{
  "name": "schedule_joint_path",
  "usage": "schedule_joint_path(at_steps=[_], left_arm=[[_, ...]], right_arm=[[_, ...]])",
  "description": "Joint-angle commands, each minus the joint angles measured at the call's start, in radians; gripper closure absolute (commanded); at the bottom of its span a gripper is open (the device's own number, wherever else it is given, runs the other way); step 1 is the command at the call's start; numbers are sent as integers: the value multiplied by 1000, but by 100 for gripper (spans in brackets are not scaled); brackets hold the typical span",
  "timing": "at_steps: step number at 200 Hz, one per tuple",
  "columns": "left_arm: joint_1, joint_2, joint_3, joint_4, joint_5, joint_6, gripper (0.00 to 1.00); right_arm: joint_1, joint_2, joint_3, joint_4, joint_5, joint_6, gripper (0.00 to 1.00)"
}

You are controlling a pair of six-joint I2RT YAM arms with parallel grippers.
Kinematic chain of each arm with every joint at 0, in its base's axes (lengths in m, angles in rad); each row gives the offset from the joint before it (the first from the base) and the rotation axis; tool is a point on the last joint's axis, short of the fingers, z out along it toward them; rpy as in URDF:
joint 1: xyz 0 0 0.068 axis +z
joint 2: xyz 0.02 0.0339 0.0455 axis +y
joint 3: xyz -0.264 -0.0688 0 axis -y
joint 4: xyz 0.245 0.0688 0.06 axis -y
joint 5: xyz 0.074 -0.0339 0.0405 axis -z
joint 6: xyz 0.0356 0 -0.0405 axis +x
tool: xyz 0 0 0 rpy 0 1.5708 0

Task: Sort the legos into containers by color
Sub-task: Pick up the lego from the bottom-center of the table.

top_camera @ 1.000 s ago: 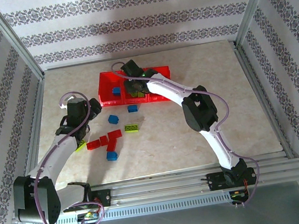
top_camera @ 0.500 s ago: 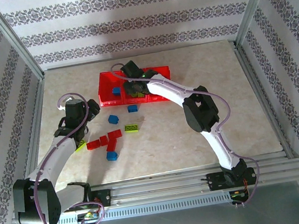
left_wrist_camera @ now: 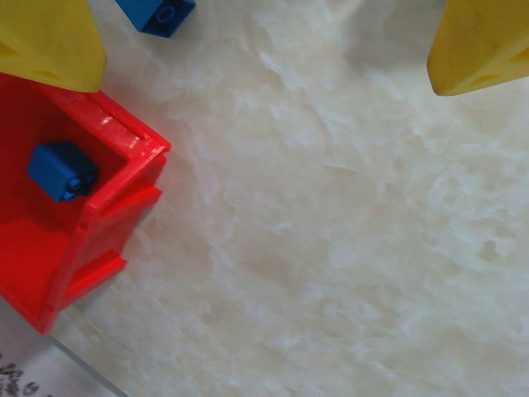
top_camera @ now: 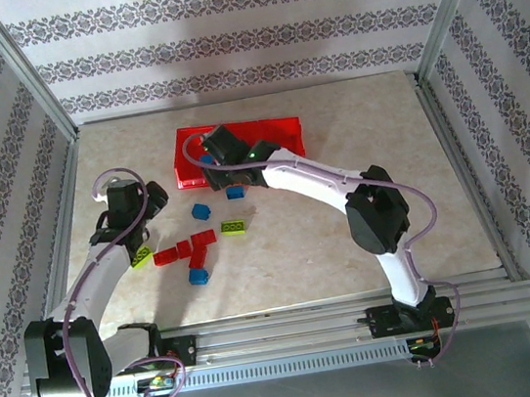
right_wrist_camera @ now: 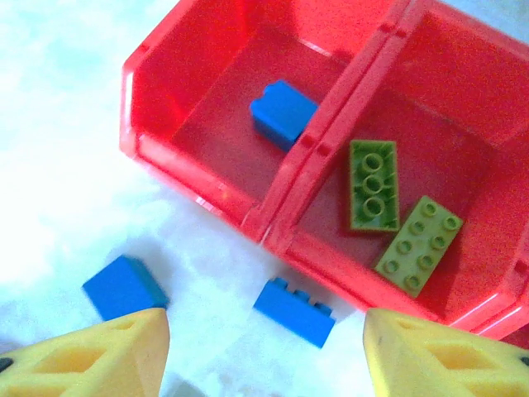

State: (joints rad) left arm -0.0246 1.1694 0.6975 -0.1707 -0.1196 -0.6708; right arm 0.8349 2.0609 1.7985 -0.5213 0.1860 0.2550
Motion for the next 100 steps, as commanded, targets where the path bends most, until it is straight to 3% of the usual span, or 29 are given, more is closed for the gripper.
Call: schedule_joint_path(at_steps=[1,63,100], left_arm=[[38,-8,-6,-39,27,-10,0],[92,-18,-15,-43,43,-14,0],[134,-18,-18,-56,56,-12,0]], right_arm=[[45,-39,-63,-3,40,-56,36],[169,-33,-127,-64,26,-108,37],[223,50,-17,-159,-19,-16,22]])
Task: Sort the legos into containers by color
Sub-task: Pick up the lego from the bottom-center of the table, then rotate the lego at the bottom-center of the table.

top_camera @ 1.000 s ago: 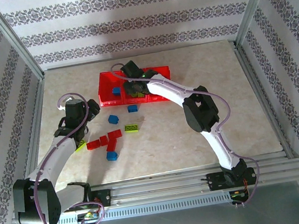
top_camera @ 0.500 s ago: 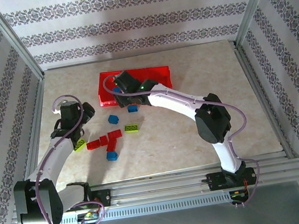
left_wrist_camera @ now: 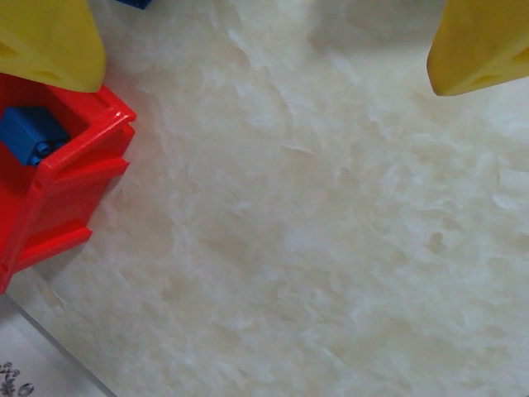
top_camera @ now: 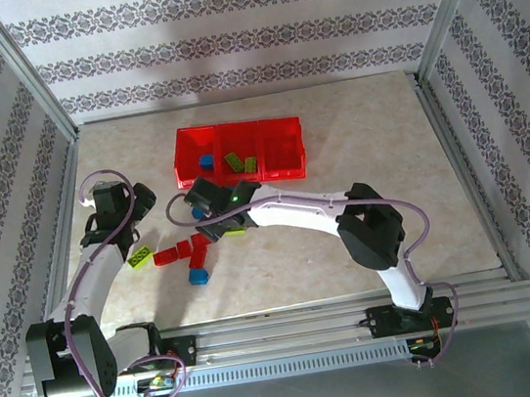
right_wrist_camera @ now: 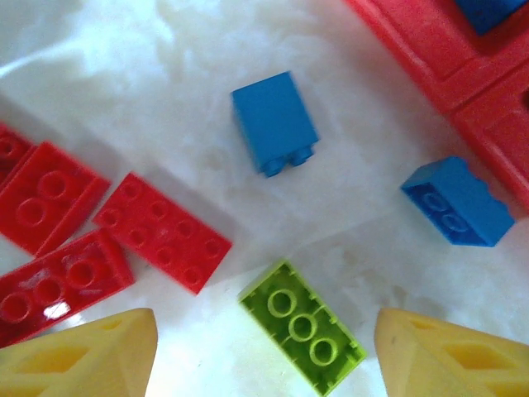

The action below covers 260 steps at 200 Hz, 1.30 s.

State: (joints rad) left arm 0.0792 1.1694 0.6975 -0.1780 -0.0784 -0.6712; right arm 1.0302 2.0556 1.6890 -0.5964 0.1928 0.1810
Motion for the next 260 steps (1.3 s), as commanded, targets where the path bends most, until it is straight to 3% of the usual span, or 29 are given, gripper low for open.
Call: schedule_joint_path(at_steps=[1,22,84,167,260], left_arm=[[31,-19,-18,-49,15,-11,0],[48,-30,-24,-54,23,-8,0],[115,-48,-37,-56,45,12,0],[180,-45,-48,-42,93,9,0],[183,-32,-67,-17,122,-4,0]], right_arm=[[29,58,97,-87,-26,60,21],[61,120,175,-134,-20,91,2],[125,268,354,-234,41,71,2],[137,394,510,-362,121,55,2],[136,403,501,-425,165,91,2]])
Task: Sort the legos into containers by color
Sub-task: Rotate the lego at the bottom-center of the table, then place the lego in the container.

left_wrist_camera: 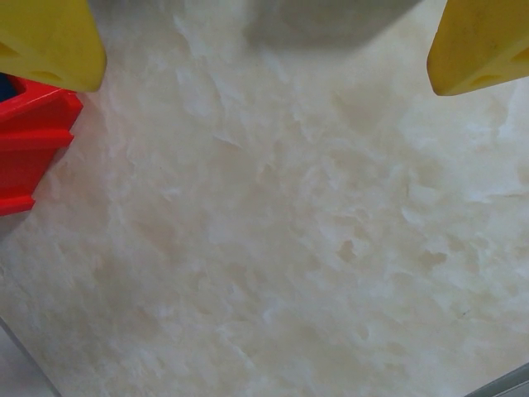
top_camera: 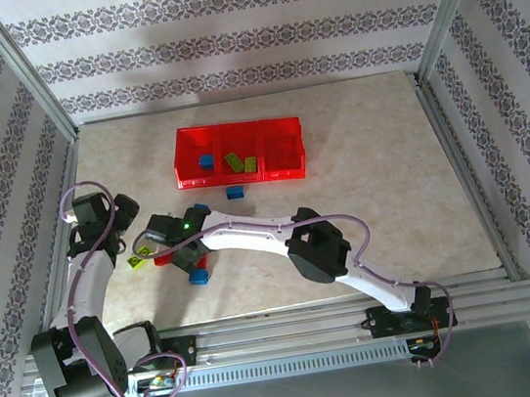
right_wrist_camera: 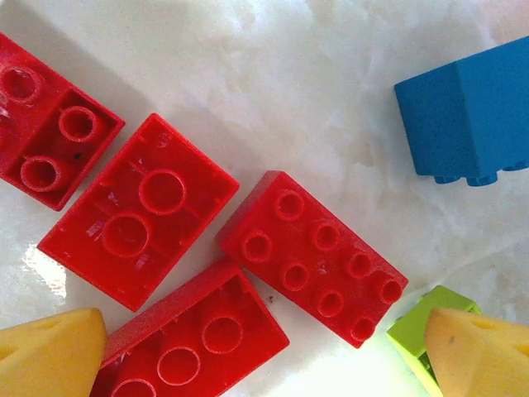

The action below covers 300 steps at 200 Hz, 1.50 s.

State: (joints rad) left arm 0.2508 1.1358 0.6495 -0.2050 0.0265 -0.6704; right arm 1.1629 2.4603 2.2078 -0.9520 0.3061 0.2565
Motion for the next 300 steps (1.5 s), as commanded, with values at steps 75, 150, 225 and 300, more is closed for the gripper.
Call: schedule_joint_path(at_steps=[75,150,225,300], left_arm=[[11,12,-18,26,31,-13,0],[11,24,-16,31,36,-15,0],[11,17,-14,27,35,-15,0],[11,16,-10,25,39,-13,0]], right_arm=[[-11,-143,-232,-38,22,95,14],[-28,-173,-330,93,-156,70,31],[-77,-136,-334,165,-248,69,51],[-88,-213,-405,165,-229,71,72]])
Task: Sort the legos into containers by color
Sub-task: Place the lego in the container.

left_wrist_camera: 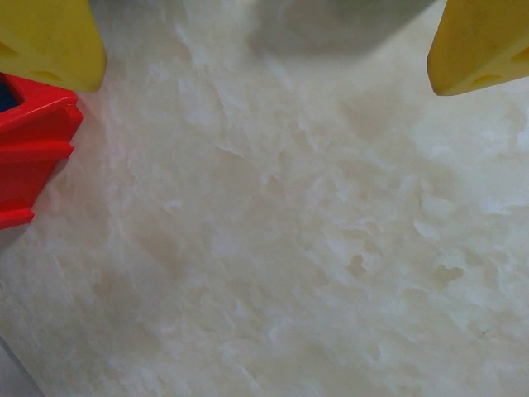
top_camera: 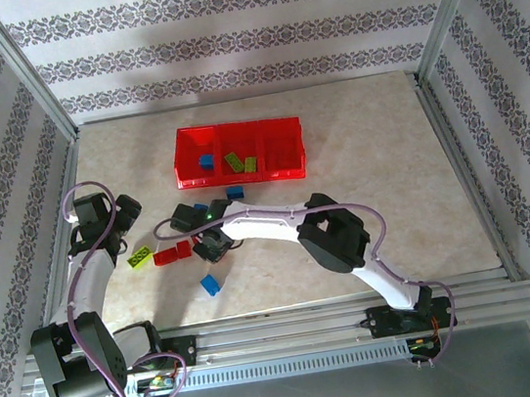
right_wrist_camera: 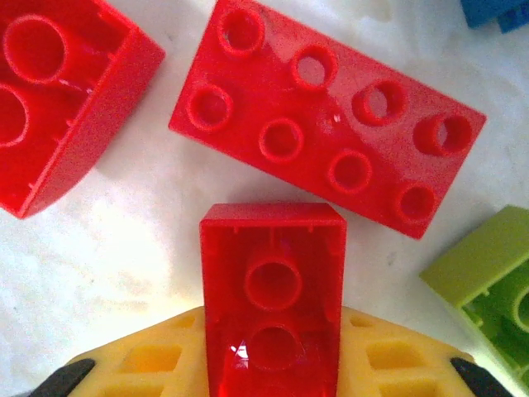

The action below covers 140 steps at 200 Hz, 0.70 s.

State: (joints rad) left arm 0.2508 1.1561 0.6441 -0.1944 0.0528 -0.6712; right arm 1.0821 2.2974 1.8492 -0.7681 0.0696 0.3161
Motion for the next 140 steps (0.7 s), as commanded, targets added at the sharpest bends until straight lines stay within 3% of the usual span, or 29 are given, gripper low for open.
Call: schedule_joint_path(at_steps=[1,68,140], left_arm=[[11,-4,-5,15,13,-12,0],[11,-4,-8,30,41,-12,0],[11,4,-6,47,73,-5,0]], right_arm=[[-8,-52,-48,-19,10,12,72],[-101,-253,-198,53,34,65,74],[-324,-359,-227,110,107,42,73]])
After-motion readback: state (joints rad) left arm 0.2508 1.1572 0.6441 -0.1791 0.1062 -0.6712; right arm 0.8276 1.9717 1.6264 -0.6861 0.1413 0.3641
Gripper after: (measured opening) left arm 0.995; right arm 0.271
